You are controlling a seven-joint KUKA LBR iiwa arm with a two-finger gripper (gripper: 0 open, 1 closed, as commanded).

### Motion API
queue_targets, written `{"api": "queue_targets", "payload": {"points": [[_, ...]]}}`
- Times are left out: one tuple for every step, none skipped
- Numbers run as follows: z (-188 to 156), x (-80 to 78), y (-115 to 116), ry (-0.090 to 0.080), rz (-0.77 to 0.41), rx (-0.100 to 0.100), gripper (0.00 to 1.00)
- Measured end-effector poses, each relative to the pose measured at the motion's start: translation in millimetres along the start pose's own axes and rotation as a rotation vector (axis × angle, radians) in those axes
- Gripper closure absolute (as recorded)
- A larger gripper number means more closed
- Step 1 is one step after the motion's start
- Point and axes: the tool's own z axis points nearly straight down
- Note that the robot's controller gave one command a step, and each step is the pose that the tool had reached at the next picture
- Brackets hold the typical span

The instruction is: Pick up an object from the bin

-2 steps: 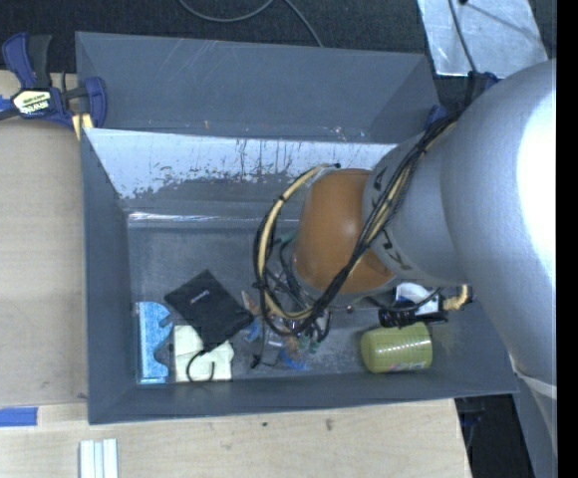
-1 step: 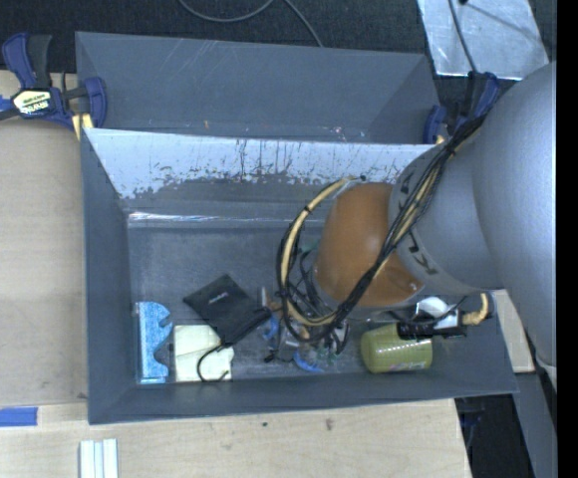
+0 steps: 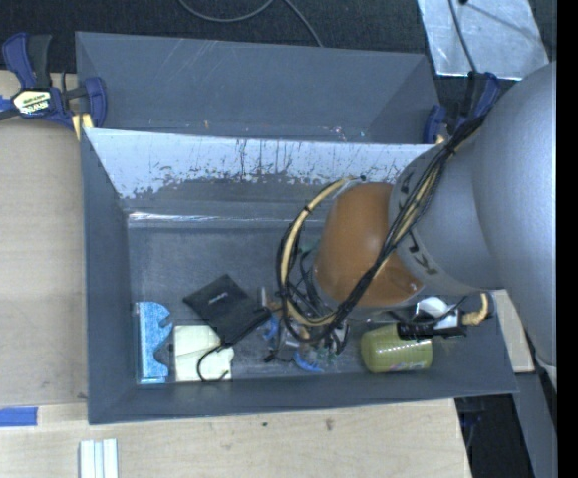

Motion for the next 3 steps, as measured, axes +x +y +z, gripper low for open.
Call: {"api": "queue_targets", "payload": {"points": [[-2.4,0.3,-0.1,0.000,0.000,0.000,1.00],[-13.0,1.1,-0.8,0.003,0.000,0.002,1.00],[-30.5,0.3,-1.0,0.000,-0.001,0.002,1.00]]}}
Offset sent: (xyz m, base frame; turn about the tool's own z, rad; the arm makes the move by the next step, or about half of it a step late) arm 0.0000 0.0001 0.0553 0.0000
